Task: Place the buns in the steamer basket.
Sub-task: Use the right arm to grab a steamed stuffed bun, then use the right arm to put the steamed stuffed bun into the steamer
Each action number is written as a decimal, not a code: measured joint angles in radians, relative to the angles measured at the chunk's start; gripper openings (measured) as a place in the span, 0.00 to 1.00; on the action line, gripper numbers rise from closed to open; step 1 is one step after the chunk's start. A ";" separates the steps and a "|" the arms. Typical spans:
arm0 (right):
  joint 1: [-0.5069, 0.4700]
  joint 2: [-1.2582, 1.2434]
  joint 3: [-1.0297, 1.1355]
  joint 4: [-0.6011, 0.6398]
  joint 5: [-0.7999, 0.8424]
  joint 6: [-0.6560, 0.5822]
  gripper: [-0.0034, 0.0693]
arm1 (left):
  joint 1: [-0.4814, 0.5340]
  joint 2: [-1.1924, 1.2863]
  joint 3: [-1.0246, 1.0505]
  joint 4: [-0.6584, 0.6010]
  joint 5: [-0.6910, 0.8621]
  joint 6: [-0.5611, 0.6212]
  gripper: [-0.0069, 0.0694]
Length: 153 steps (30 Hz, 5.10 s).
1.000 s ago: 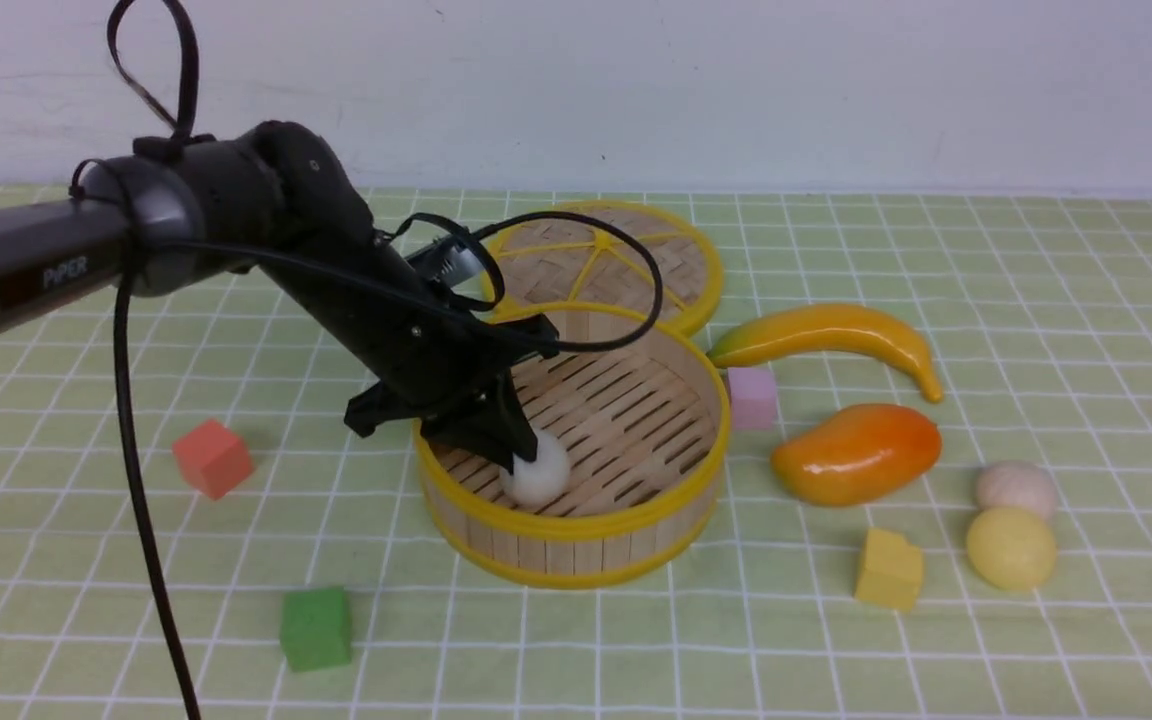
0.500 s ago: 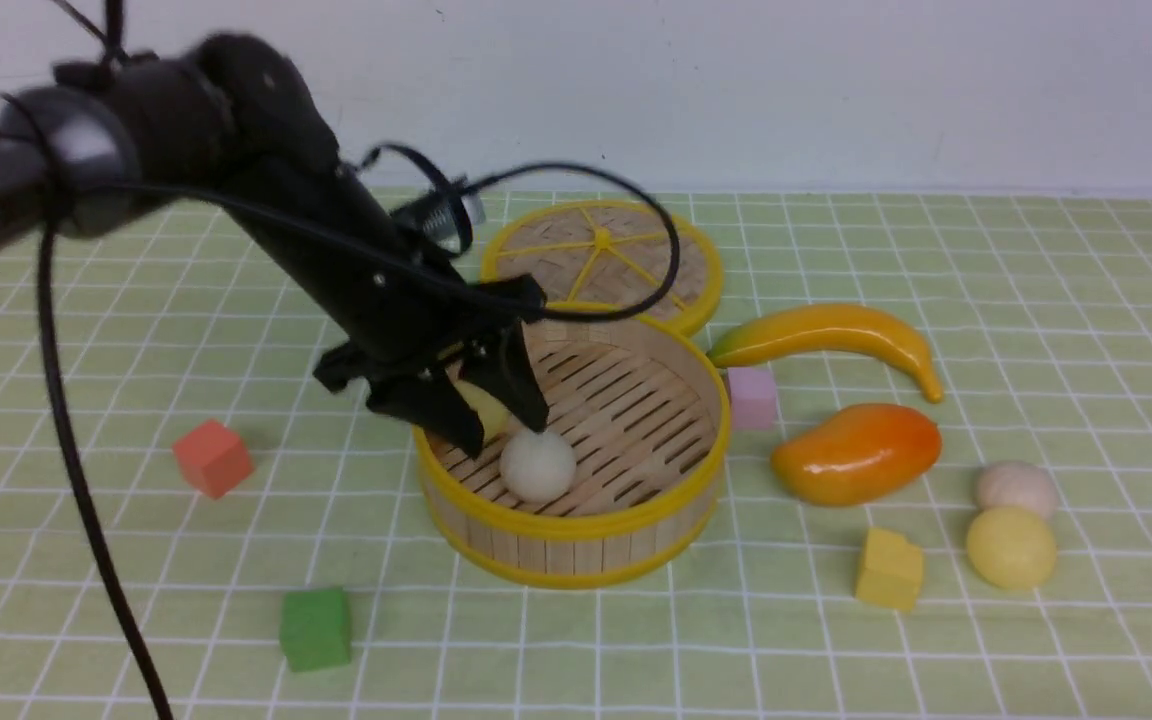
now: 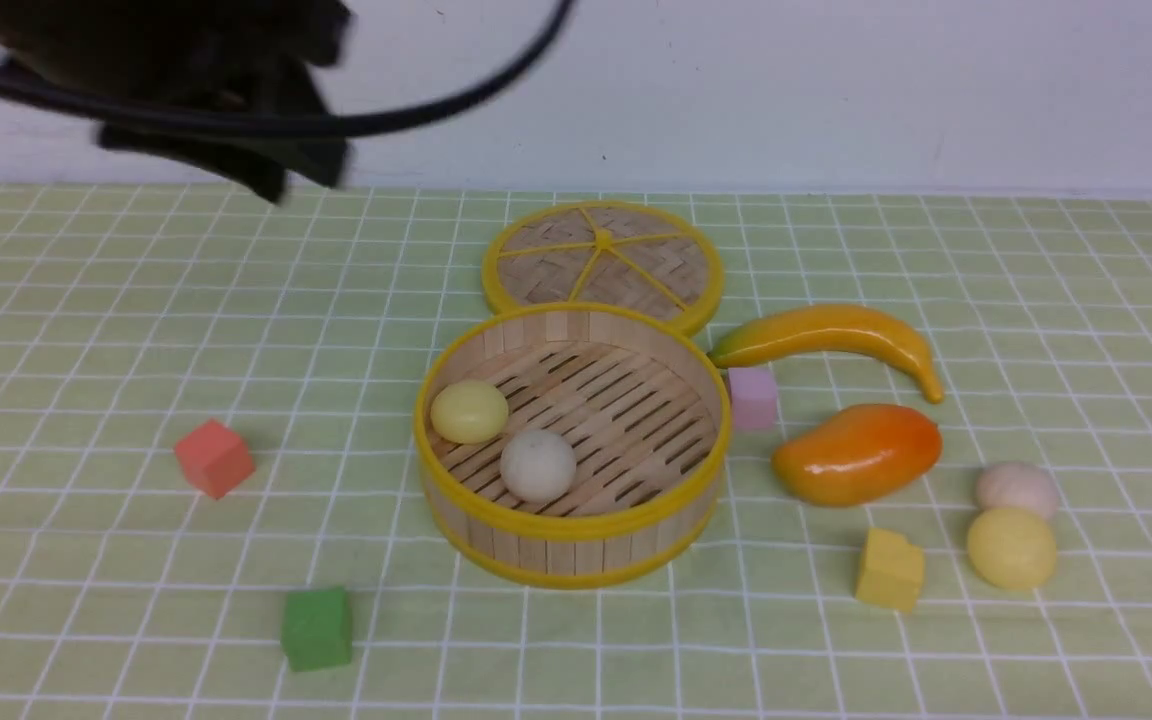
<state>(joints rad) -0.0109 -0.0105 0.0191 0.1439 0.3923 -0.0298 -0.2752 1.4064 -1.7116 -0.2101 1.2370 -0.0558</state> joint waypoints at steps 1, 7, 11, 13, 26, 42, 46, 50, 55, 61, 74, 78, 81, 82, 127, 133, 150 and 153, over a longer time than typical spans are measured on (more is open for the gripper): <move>0.000 0.000 0.000 0.000 0.000 0.000 0.38 | 0.000 -0.041 0.028 0.034 0.000 -0.019 0.30; 0.000 0.000 0.000 -0.003 0.000 0.000 0.38 | 0.002 -0.315 0.332 0.146 -0.008 -0.067 0.07; 0.000 0.000 0.000 -0.003 0.000 0.000 0.38 | 0.002 -0.487 0.578 0.167 -0.114 -0.071 0.07; 0.000 0.000 0.000 -0.003 0.000 0.000 0.38 | 0.002 -0.617 0.760 0.165 -0.253 -0.072 0.07; 0.000 0.000 0.000 -0.004 0.000 0.000 0.38 | 0.002 -1.010 1.345 0.133 -1.081 -0.072 0.07; 0.000 0.000 0.009 0.070 -0.370 0.007 0.38 | 0.002 -0.916 1.432 0.134 -1.445 -0.073 0.07; 0.000 0.000 0.009 0.106 -0.498 0.010 0.38 | 0.002 -0.916 1.432 0.134 -1.436 -0.073 0.07; 0.000 0.000 -0.004 0.150 -0.594 0.066 0.38 | 0.002 -0.919 1.432 0.134 -1.420 -0.073 0.07; 0.000 0.104 -0.243 0.156 -0.481 0.094 0.38 | 0.002 -0.961 1.342 0.140 -1.191 -0.073 0.07; 0.000 0.394 -0.573 0.101 -0.272 0.094 0.38 | 0.003 -1.014 1.243 0.234 -0.911 -0.083 0.07; 0.000 1.187 -0.855 -0.004 -0.045 0.007 0.38 | 0.004 -1.351 1.408 0.622 -0.799 -0.620 0.09; 0.000 1.423 -0.975 0.011 0.146 -0.009 0.38 | 0.004 -1.365 1.468 0.755 -0.875 -0.694 0.09; 0.000 1.562 -1.100 0.011 0.290 -0.006 0.38 | 0.004 -1.365 1.501 0.773 -0.886 -0.735 0.09; 0.000 1.609 -1.141 0.011 0.319 -0.003 0.38 | 0.004 -1.365 1.511 0.775 -0.887 -0.749 0.09; 0.000 1.896 -1.357 -0.044 0.357 0.115 0.05 | 0.004 -1.365 1.525 0.810 -0.933 -0.779 0.14; 0.001 1.760 -1.357 -0.022 0.357 0.115 0.05 | 0.004 -1.365 1.525 0.810 -0.936 -0.779 0.14; 0.351 1.838 -1.611 0.206 0.273 -0.045 0.05 | 0.004 -1.365 1.525 0.812 -0.936 -0.779 0.16; 0.381 1.929 -1.693 0.206 0.273 -0.046 0.05 | 0.004 -1.365 1.539 0.812 -0.936 -0.779 0.16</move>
<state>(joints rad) 0.3698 1.9182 -1.6736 0.3501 0.6658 -0.0754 -0.2716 0.0412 -0.1731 0.6022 0.3008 -0.8352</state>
